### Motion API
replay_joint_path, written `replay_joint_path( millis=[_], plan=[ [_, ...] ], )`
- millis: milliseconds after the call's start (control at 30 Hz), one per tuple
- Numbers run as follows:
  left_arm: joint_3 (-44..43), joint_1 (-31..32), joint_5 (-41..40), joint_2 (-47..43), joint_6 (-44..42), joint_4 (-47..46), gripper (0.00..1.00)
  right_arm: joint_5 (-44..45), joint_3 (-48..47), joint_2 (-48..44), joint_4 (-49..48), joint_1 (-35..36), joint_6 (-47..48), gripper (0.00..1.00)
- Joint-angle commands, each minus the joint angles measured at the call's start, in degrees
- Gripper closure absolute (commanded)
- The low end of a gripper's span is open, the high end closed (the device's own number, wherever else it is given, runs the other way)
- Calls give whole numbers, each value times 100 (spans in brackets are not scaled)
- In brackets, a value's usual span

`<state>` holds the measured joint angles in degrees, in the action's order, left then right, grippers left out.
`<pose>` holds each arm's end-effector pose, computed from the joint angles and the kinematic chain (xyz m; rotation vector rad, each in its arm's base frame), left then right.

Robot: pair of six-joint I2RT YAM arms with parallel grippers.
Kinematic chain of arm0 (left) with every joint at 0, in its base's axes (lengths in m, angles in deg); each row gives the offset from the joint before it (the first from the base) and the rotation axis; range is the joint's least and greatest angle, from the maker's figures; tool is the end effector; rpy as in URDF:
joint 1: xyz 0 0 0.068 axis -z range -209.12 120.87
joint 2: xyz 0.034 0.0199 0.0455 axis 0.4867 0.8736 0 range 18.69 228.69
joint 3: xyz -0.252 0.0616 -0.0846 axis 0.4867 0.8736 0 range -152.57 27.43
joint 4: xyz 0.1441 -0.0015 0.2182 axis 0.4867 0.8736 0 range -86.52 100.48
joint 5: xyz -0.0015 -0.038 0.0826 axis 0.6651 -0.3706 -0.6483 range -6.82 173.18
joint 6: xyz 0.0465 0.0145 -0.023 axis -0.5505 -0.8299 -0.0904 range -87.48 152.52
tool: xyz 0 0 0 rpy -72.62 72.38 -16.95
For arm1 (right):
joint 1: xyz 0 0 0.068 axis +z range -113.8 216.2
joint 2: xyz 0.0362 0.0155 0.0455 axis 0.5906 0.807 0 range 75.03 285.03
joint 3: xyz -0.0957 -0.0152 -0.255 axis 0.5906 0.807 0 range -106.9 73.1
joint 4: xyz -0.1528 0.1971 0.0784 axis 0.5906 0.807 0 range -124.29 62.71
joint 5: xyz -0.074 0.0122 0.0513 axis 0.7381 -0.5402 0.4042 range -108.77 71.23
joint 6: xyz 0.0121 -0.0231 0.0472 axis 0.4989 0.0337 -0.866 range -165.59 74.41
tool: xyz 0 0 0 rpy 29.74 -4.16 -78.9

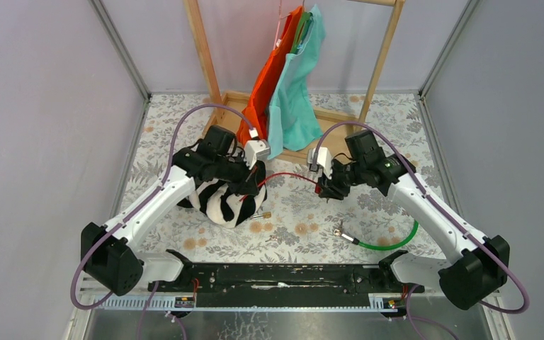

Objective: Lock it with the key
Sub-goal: Lock the lock.

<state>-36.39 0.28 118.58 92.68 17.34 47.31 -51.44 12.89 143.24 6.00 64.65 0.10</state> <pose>0.2160 -0.1454 0.2997 1.1686 2.1785 -0.8777 0.2038 0.1323 0.3063 -1.5865 1.6752 0.5334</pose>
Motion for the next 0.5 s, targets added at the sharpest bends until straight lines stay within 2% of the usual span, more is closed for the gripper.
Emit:
replay_joint_path(
  millis=[0, 167, 333, 467],
  plan=[
    [-349, -5, 884, -33, 337, -471, 100, -619, -224, 243, -710, 47, -428, 100],
    [-476, 17, 1447, -75, 1877, -1959, 100, -1355, -602, 535, -1222, 47, -1008, 100],
    [-283, 139, 1034, -157, 3805, -4158, 100, -2145, -902, 744, -1892, 58, -1881, 100],
    [-137, 185, 734, 76, 4792, -5269, 100, -2514, -999, 874, -2499, 107, -2570, 100]
  ],
)
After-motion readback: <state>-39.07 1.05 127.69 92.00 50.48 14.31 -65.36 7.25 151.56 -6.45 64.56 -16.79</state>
